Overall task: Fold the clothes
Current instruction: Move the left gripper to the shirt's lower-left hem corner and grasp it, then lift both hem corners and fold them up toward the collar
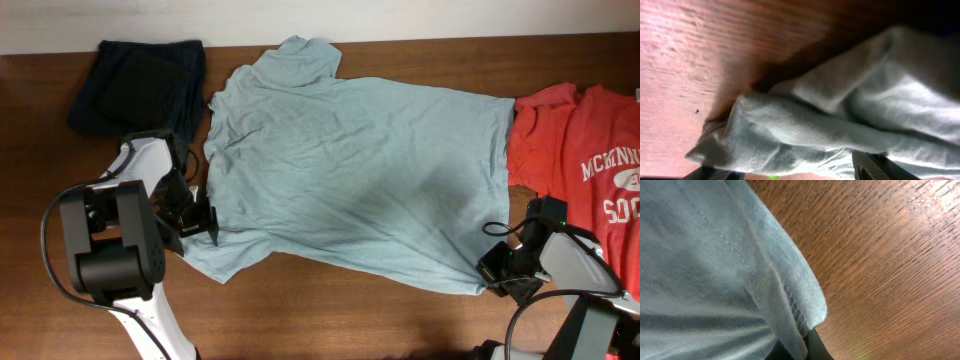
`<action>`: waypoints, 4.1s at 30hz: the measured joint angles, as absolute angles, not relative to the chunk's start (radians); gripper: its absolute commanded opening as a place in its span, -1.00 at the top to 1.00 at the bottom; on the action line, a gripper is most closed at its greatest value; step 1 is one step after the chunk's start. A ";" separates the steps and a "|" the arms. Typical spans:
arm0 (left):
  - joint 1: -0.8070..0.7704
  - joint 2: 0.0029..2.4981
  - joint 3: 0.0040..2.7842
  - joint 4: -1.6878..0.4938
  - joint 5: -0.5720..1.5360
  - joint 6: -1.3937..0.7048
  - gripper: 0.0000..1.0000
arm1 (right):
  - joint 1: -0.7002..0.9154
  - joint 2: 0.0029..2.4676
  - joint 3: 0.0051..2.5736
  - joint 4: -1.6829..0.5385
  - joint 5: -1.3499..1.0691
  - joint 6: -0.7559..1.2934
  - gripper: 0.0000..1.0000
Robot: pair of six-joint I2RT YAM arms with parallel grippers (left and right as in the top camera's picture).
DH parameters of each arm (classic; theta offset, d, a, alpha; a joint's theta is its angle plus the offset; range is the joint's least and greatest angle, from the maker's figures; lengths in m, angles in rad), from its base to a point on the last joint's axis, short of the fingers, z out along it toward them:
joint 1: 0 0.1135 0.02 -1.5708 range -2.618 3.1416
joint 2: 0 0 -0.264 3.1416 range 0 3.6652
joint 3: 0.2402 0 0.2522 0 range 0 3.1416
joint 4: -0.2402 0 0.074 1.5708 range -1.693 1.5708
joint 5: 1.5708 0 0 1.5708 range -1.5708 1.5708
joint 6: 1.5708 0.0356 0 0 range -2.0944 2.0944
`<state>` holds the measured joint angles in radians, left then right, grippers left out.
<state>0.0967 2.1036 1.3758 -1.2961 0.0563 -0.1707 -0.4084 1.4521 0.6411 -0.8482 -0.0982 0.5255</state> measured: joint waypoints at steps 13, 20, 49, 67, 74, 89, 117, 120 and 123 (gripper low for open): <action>0.097 2.104 1.376 -1.359 0.052 -0.183 0.99 | -0.408 1.452 0.641 -0.847 -0.099 0.524 0.92; 0.097 2.006 1.378 -1.345 0.052 -0.183 0.99 | -0.408 1.455 0.659 -0.903 -0.098 0.491 0.92; 0.029 1.642 1.389 -0.809 0.147 -0.256 0.99 | -0.337 1.462 1.054 -0.972 -0.130 0.419 0.92; -0.091 1.829 1.388 -0.508 0.059 -0.205 0.99 | -0.319 1.523 1.057 -0.682 -0.109 0.408 0.92; -0.091 1.838 1.389 -0.432 0.048 -0.155 0.99 | -0.319 1.663 1.057 -0.596 -0.106 0.407 0.95; -0.205 1.894 1.389 -0.256 -0.098 -0.029 1.00 | -0.279 1.723 1.057 -0.493 -0.030 0.381 0.92; -0.165 2.021 1.428 -0.222 -0.295 0.007 1.00 | -0.279 1.723 1.057 -0.467 0.057 0.381 0.92; -0.168 2.021 1.443 -0.216 -0.282 0.007 0.99 | -0.279 1.723 1.057 -0.466 0.057 0.381 0.92; -0.168 2.022 1.444 -0.212 -0.276 0.007 0.99 | -0.279 1.723 1.057 -0.457 0.057 0.381 0.92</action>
